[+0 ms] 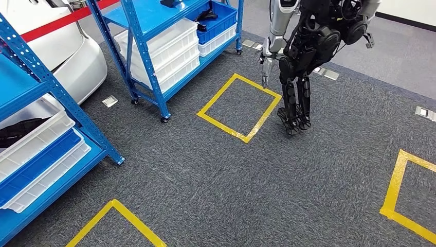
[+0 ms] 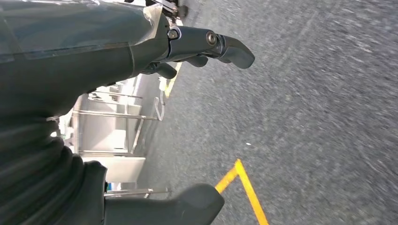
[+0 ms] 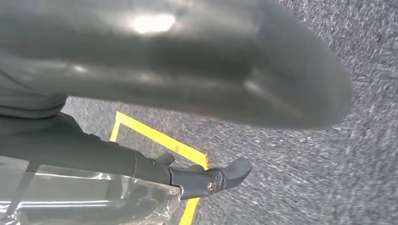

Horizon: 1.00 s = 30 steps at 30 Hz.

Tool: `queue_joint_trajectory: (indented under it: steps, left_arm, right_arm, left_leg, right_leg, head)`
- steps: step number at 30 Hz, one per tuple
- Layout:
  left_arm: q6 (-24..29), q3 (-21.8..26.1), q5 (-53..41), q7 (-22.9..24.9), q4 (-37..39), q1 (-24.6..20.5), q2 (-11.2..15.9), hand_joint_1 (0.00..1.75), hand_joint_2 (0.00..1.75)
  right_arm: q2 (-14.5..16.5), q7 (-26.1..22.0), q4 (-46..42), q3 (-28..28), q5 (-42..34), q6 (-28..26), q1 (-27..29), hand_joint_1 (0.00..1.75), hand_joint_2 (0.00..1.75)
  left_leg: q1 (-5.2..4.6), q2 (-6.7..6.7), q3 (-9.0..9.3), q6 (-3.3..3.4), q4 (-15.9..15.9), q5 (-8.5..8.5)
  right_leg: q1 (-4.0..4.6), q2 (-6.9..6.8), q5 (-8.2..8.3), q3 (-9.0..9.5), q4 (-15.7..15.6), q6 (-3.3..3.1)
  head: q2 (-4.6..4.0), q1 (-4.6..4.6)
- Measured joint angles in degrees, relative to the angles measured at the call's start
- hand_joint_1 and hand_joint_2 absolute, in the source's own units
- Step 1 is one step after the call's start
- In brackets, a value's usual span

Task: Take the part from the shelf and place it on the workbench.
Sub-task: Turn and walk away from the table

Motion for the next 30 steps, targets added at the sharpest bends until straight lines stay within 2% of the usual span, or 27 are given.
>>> queue_joint_trajectory:
  steps: [1,3,4,6,7,8,9,10,11,13,14,15,16,18,19,21,22,23,24,25,26,27,29,30]
  left_arm:
    - [-0.02,0.0,-0.03,-0.02,-0.01,-0.14,-0.01,0.0,1.75]
    - [-0.13,0.0,-0.07,-0.03,-0.01,-0.21,-0.03,0.0,1.75]
    - [-0.26,0.0,-0.09,-0.03,-0.02,-0.12,-0.05,0.0,1.75]
    - [-0.62,0.0,-0.21,-0.05,-0.05,-0.04,-0.07,0.0,1.75]
    - [-0.86,0.0,-0.35,-0.11,-0.08,-0.07,-0.08,0.0,1.75]
    - [-1.12,0.0,-0.57,-0.17,-0.11,-0.13,-0.09,0.0,1.75]
    - [-1.41,0.0,-0.82,-0.22,-0.13,-0.16,-0.14,0.0,1.75]
    - [-1.72,0.0,-1.04,-0.24,-0.14,-0.16,-0.17,0.0,1.75]
    - [-1.96,0.0,-1.22,-0.16,-0.14,-0.14,-0.22,0.0,1.75]
    - [-2.34,0.0,-1.55,0.02,-0.14,-0.1,-0.25,0.0,1.75]
    - [-2.45,-0.01,-1.77,0.14,-0.15,-0.11,-0.24,0.0,1.75]
    - [-2.51,-0.01,-1.99,0.23,-0.15,-0.11,-0.25,0.0,1.75]
    - [-2.5,-0.01,-2.16,0.37,-0.15,-0.1,-0.25,0.0,1.75]
    - [-2.3,0.0,-2.25,0.59,-0.16,0.07,-0.27,0.0,1.75]
    - [-2.16,0.0,-2.24,0.67,-0.16,0.2,-0.27,0.0,1.75]
    - [-1.93,0.0,-2.24,0.72,-0.16,0.31,-0.27,0.0,1.75]
    - [-1.85,0.0,-2.24,0.73,-0.16,0.3,-0.3,0.0,1.75]
    - [-1.79,0.0,-2.25,0.74,-0.16,0.27,-0.32,0.0,1.75]
    - [-1.74,0.0,-2.25,0.74,-0.16,0.28,-0.32,0.0,1.75]
    - [-1.67,0.0,-2.25,0.75,-0.16,0.34,-0.33,0.0,1.75]
    - [-1.58,0.0,-2.27,0.78,-0.16,0.41,-0.34,0.0,1.75]
    - [-1.49,0.01,-2.31,0.85,-0.16,0.45,-0.33,0.0,1.75]
    - [-1.29,0.02,-2.38,1.0,-0.23,0.33,-0.26,0.0,1.75]
    - [-1.19,0.02,-2.4,1.06,-0.29,0.12,-0.22,0.0,1.75]
  right_arm:
    - [0.01,-0.01,0.01,0.08,-0.02,0.0,0.01,0.0,0.0]
    - [0.02,-0.02,0.0,0.18,-0.15,0.0,-0.1,0.0,0.0]
    - [0.01,-0.03,-0.01,0.21,-0.26,0.0,-0.21,0.0,0.0]
    - [0.01,-0.05,-0.01,0.24,-0.54,-0.01,-0.32,0.0,0.0]
    - [0.0,-0.04,0.0,0.23,-0.66,-0.01,-0.27,0.0,0.0]
    - [0.01,-0.02,0.01,0.23,-0.77,-0.01,-0.17,0.0,0.0]
    - [0.01,0.01,0.0,0.22,-0.83,0.0,-0.06,0.0,0.0]
    - [-0.03,0.05,-0.01,0.22,-0.88,0.02,0.02,0.0,0.0]
    - [-0.09,0.08,-0.01,0.22,-0.89,0.05,0.05,0.0,0.0]
    - [-0.24,0.1,-0.02,0.22,-0.9,0.17,0.04,0.0,0.0]
    - [-0.27,0.07,-0.01,0.22,-0.87,0.24,0.02,0.0,0.0]
    - [-0.26,0.0,-0.01,0.22,-0.83,0.3,-0.03,0.0,0.0]
    - [-0.22,-0.09,0.0,0.22,-0.75,0.34,-0.12,0.0,0.0]
    - [-0.12,-0.34,0.01,0.23,-0.61,0.38,-0.31,0.0,0.0]
    - [-0.07,-0.45,-0.01,0.23,-0.56,0.39,-0.37,0.0,0.0]
    - [0.02,-0.56,-0.03,0.24,-0.52,0.41,-0.29,0.0,0.0]
    - [0.0,-0.58,-0.03,0.24,-0.5,0.41,-0.19,0.0,0.0]
    - [0.0,-0.58,-0.03,0.24,-0.5,0.41,-0.08,0.0,0.0]
    - [0.01,-0.58,-0.02,0.24,-0.49,0.42,0.01,0.0,0.0]
    - [0.01,-0.59,-0.02,0.24,-0.48,0.43,0.05,0.0,0.0]
    - [0.01,-0.6,-0.02,0.25,-0.46,0.48,0.05,0.0,0.0]
    - [0.02,-0.6,-0.02,0.25,-0.43,0.53,0.0,0.0,0.0]
    - [0.14,-0.61,-0.02,0.28,-0.34,0.69,-0.18,0.0,0.0]
    - [0.21,-0.61,-0.02,0.3,-0.26,0.74,-0.29,0.0,0.0]
  left_leg:
    - [-0.35,0.62,0.42,0.17,-1.0,-0.11]
    - [-0.44,-0.66,0.66,0.37,-1.63,-0.06]
    - [-0.34,-1.33,1.0,0.53,-2.16,0.24]
    - [0.04,-2.67,1.71,1.04,-3.2,0.96]
    - [0.04,-3.31,1.79,1.18,-3.34,1.06]
    - [0.08,-4.08,1.78,1.32,-3.35,1.1]
    - [0.09,-4.9,1.79,1.33,-3.34,1.09]
    - [0.14,-5.78,1.86,1.29,-3.31,1.06]
    - [0.23,-6.64,1.97,1.19,-3.25,1.0]
    - [0.5,-8.2,2.14,0.7,-2.88,0.69]
    - [0.48,-8.86,2.14,0.28,-2.49,0.36]
    - [0.44,-9.34,2.06,-0.12,-2.17,0.04]
    - [0.36,-9.72,1.96,-0.49,-1.98,-0.23]
    - [0.5,-10.24,1.87,-0.94,-1.93,-0.39]
    - [0.59,-9.77,1.73,-1.14,-1.56,-0.63]
    - [0.76,-7.49,0.09,-1.63,1.95,-2.79]
    - [0.8,-6.1,-1.6,-1.91,5.29,-4.66]
    - [0.89,-5.29,-3.65,-2.13,9.08,-6.5]
    - [0.97,-4.92,-5.42,-2.24,12.28,-7.66]
    - [1.01,-4.75,-6.45,-2.22,13.96,-7.82]
    - [1.0,-4.6,-6.28,-2.05,13.41,-6.87]
    - [0.92,-4.29,-4.93,-1.73,10.74,-5.13]
    - [0.4,-1.98,-0.62,-0.7,2.89,-1.74]
    - [0.08,-0.83,0.87,-0.32,0.17,-0.95]
  right_leg:
    - [0.07,-0.59,-0.21,0.2,-0.05,0.24]
    - [0.15,-1.63,-0.5,0.66,-0.2,0.72]
    - [0.12,-1.22,-0.76,0.74,0.11,0.94]
    - [0.12,1.65,-2.56,-0.78,3.69,0.93]
    - [-0.02,3.3,-4.04,-2.51,7.25,0.73]
    - [-0.04,4.31,-5.57,-4.63,11.24,0.55]
    - [-0.08,4.67,-6.53,-6.51,14.49,0.61]
    - [-0.13,4.8,-6.57,-7.63,16.02,0.96]
    - [-0.21,4.9,-5.52,-7.55,15.05,1.56]
    - [-0.71,5.95,-1.64,-4.75,7.71,3.01]
    - [-0.89,6.68,-0.06,-3.29,4.03,3.26]
    - [-0.97,7.2,0.9,-2.32,1.62,3.08]
    - [-0.89,7.48,1.26,-1.93,0.56,2.57]
    - [-0.77,6.76,1.4,-1.65,0.52,1.26]
    - [-0.84,6.39,1.5,-1.49,0.46,0.79]
    - [-0.98,5.43,1.62,-1.32,0.34,0.16]
    - [-0.81,4.87,1.56,-1.36,0.33,-0.03]
    - [-0.66,4.26,1.46,-1.42,0.34,-0.16]
    - [-0.49,3.62,1.38,-1.52,0.35,-0.26]
    - [-0.35,2.96,1.27,-1.61,0.35,-0.38]
    - [-0.23,2.32,1.13,-1.6,0.34,-0.46]
    - [-0.13,1.71,0.96,-1.52,0.33,-0.53]
    - [0.04,0.61,0.57,-0.94,0.26,-0.46]
    - [0.04,0.15,0.38,-0.66,0.21,-0.28]
  head:
    - [0.0,0.01]
    - [0.0,0.03]
    - [0.0,0.07]
    - [0.0,0.15]
    - [0.0,0.21]
    - [0.0,0.25]
    - [0.0,0.31]
    - [0.0,0.33]
    - [0.0,0.35]
    - [0.0,0.4]
    - [0.0,0.47]
    - [0.0,0.51]
    - [0.0,0.54]
    - [0.0,0.48]
    - [0.0,0.44]
    - [0.0,0.19]
    - [0.0,0.05]
    - [0.0,-0.06]
    - [0.0,-0.06]
    - [0.0,-0.07]
    - [0.0,-0.07]
    - [0.0,-0.07]
    - [0.0,0.02]
    - [0.0,0.06]
